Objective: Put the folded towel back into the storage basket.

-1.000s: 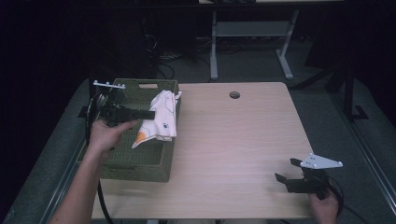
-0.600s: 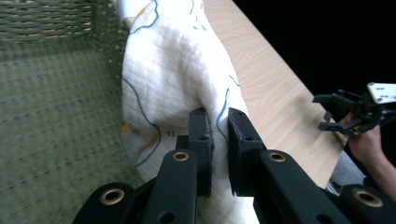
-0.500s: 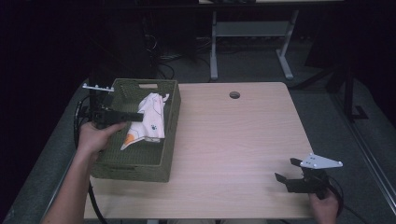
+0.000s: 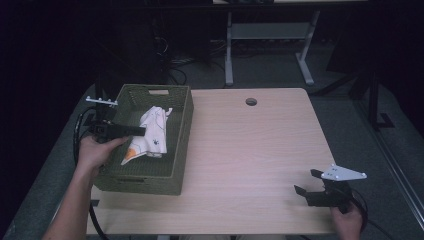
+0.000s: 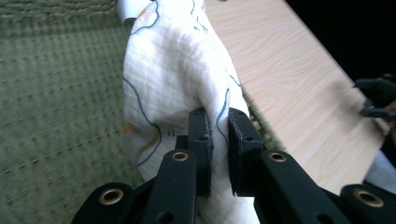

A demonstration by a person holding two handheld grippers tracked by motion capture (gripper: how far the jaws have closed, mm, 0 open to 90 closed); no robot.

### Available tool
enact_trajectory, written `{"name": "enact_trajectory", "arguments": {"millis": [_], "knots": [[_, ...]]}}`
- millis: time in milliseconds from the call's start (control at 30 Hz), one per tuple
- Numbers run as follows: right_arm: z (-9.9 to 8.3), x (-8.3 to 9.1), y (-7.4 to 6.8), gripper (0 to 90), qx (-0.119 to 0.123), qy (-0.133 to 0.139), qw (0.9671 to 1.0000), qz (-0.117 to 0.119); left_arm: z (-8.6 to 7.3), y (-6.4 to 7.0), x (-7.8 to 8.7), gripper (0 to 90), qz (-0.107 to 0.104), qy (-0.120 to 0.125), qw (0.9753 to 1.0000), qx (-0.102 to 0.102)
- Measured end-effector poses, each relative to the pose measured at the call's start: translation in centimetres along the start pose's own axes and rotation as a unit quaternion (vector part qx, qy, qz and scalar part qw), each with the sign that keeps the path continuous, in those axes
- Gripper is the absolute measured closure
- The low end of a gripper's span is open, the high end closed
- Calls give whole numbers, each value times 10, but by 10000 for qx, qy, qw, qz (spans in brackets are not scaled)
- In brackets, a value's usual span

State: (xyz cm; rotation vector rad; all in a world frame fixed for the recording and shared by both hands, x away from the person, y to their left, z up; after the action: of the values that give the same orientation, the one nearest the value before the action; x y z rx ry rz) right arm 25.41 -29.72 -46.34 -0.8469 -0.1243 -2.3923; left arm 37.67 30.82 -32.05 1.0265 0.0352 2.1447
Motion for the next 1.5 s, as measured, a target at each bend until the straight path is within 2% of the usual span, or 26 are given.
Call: {"name": "enact_trajectory", "arguments": {"millis": [400, 667, 867, 1133, 1200, 1233, 1267, 1300, 1400, 1500], "knots": [[0, -2, 0, 138, 19, -44, 10000, -3, -3, -10, -11, 814, 93, -215, 9994, -260], [0, -4, 1, 138, 43, -80, 10000, -4, -2, -15, -23, 800, 150, -387, 9986, -328], [-1, -4, 1, 138, 16, -104, 9999, -8, -2, -18, -32, 813, 145, -586, 9970, -494], [-3, -5, 2, 138, -7, -152, 9999, -48, -1, -23, -42, 821, 119, -724, 9955, -592], [-4, -6, 1, 138, -37, -186, 9998, -57, -2, -26, -44, 819, 237, -757, 9948, -633], [-4, -6, 1, 138, -32, -198, 9998, -59, -2, -28, -45, 806, 358, -810, 9937, -690], [-4, -7, 1, 138, -25, -209, 9998, -62, -2, -30, -46, 751, 594, -830, 9925, -671], [-4, -7, 1, 138, -19, -215, 9998, -55, -3, -31, -46, 684, 637, -846, 9924, -633], [-4, -8, 0, 138, -34, -228, 9997, -56, -3, -31, -43, 662, 692, -839, 9923, -597], [-4, -9, -1, 138, -26, -221, 9997, -55, -3, -30, -39, 659, 686, -755, 9933, -551]]}}
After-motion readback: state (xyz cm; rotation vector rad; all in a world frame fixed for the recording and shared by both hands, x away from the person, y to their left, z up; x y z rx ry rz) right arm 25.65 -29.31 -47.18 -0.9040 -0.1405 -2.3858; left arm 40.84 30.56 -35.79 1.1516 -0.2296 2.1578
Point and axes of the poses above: each handheld gripper's, and its own axes: x roughly backward along the jaws, z roughly out of its top, y roughly to its right, the point moved 1 cm from there along -x, roughly forward along the jaws, and after that the axes turned 5 degrees about -x, right-handed, at the moved point
